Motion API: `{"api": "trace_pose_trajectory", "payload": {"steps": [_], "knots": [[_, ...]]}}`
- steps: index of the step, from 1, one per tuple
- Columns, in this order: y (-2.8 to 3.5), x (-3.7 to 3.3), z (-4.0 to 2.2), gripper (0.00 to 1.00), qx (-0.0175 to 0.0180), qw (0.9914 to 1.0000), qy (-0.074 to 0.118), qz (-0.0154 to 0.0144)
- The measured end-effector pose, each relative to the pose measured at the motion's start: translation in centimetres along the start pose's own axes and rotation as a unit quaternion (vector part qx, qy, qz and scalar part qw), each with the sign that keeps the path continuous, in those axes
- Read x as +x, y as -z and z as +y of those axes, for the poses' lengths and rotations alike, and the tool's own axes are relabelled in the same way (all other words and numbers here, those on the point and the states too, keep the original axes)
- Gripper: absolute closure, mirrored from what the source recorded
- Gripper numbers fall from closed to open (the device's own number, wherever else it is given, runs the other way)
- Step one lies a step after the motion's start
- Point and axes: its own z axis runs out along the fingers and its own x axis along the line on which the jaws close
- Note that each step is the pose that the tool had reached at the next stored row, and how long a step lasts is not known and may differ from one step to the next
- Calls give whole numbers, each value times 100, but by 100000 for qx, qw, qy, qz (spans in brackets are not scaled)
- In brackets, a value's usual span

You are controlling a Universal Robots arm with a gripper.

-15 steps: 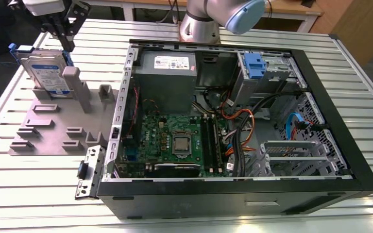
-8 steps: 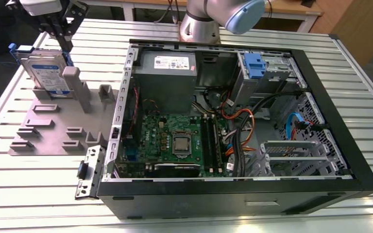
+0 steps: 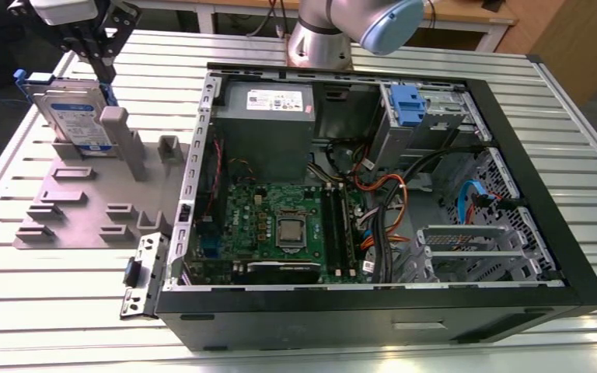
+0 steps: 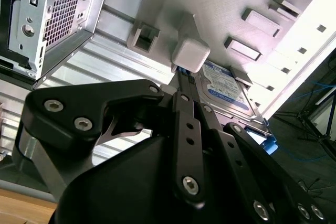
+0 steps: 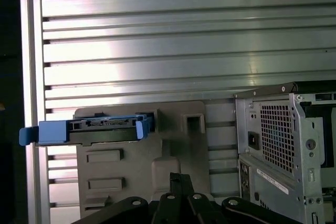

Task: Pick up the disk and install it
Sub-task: 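Reach for the disk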

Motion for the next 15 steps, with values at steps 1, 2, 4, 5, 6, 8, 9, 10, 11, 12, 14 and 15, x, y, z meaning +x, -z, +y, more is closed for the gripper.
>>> {"api": "trace_pose_trajectory", "payload": {"steps": [1,2,4,5,6,8,9,10,11,12,14,15], "knots": [[-1,3,0,89,-1,100000,-1,0],[-2,6,-1,89,-1,100000,-4,1],[-2,6,-1,89,-1,100000,-1,2],[-2,6,-1,89,0,100000,-1,3],[-2,7,-1,89,2,100000,-3,4],[-2,7,-1,89,0,100000,-2,2],[-2,7,-1,89,1,100000,-1,1],[-2,7,-1,89,0,100000,-3,3],[-2,7,-1,89,0,100000,-3,1],[-3,10,-1,89,-5,100000,-3,-5],[-3,31,-1,89,-2,100000,-9,-1],[-3,41,-1,89,1,100000,-2,4]]}}
